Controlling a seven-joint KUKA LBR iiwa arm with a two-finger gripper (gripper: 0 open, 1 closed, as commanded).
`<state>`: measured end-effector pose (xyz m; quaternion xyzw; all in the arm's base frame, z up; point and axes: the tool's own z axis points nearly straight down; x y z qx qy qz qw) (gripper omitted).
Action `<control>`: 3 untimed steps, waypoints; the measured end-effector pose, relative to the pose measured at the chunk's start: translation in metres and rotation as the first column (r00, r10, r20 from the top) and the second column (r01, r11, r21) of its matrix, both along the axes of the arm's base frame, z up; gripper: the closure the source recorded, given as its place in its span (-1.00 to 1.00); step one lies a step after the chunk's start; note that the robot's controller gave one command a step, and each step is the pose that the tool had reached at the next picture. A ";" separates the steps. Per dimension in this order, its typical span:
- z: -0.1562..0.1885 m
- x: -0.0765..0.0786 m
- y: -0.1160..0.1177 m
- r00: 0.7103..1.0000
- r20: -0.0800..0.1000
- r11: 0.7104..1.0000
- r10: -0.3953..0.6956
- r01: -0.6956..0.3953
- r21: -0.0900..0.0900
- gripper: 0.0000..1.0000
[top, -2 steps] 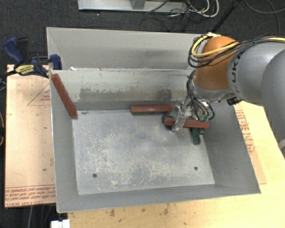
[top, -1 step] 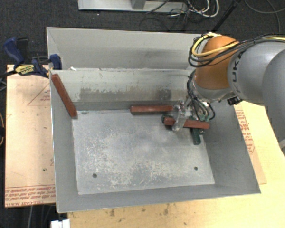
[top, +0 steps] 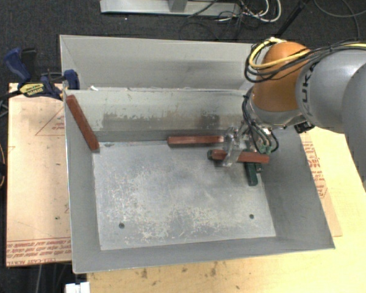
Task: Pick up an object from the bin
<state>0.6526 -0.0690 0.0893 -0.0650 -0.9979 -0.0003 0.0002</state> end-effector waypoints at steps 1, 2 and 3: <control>0.010 0.002 0.000 1.000 0.006 1.000 0.000 0.000 -0.001 1.00; 0.015 0.002 0.000 1.000 0.005 1.000 0.000 0.000 0.000 1.00; 0.025 0.001 0.000 1.000 -0.001 1.000 0.000 0.000 0.000 1.00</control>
Offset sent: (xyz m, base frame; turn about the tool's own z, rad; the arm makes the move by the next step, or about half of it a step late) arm -0.0001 0.0001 0.0390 0.0000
